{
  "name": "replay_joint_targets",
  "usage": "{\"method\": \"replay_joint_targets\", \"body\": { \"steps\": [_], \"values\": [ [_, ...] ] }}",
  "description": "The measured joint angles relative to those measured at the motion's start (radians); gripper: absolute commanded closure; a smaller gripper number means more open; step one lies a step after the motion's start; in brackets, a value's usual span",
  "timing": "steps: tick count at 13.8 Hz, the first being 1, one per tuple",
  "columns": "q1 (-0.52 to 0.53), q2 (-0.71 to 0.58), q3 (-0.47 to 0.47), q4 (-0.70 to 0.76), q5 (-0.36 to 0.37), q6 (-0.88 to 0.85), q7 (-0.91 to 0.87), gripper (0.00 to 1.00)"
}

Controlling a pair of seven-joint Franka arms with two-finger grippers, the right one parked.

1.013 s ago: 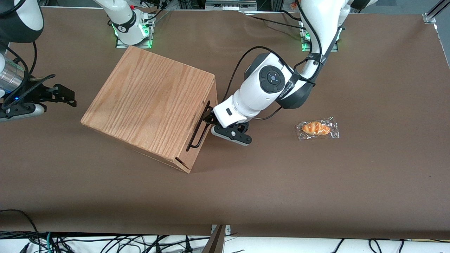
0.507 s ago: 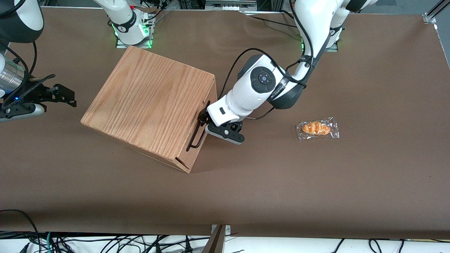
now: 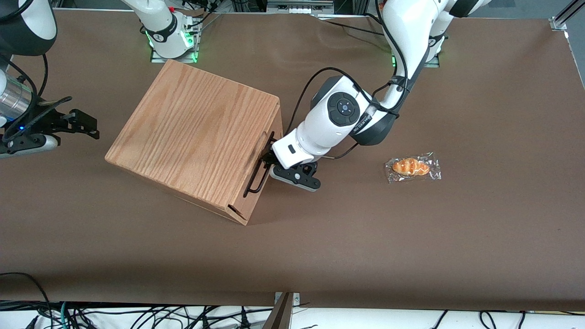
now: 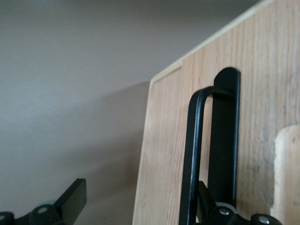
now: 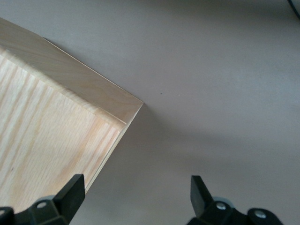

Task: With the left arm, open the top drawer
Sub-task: 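Pull the handle with the left gripper, sliding the drawer out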

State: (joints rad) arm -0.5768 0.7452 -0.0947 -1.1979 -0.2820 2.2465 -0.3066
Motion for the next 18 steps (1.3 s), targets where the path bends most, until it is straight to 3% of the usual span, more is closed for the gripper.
{"method": "replay_joint_targets", "body": {
  "steps": [10,18],
  "values": [
    [0.052,0.007,0.002,-0.006,0.018,-0.016,0.083,0.00],
    [0.159,-0.002,-0.011,-0.007,0.018,-0.092,0.188,0.00]
  ]
}}
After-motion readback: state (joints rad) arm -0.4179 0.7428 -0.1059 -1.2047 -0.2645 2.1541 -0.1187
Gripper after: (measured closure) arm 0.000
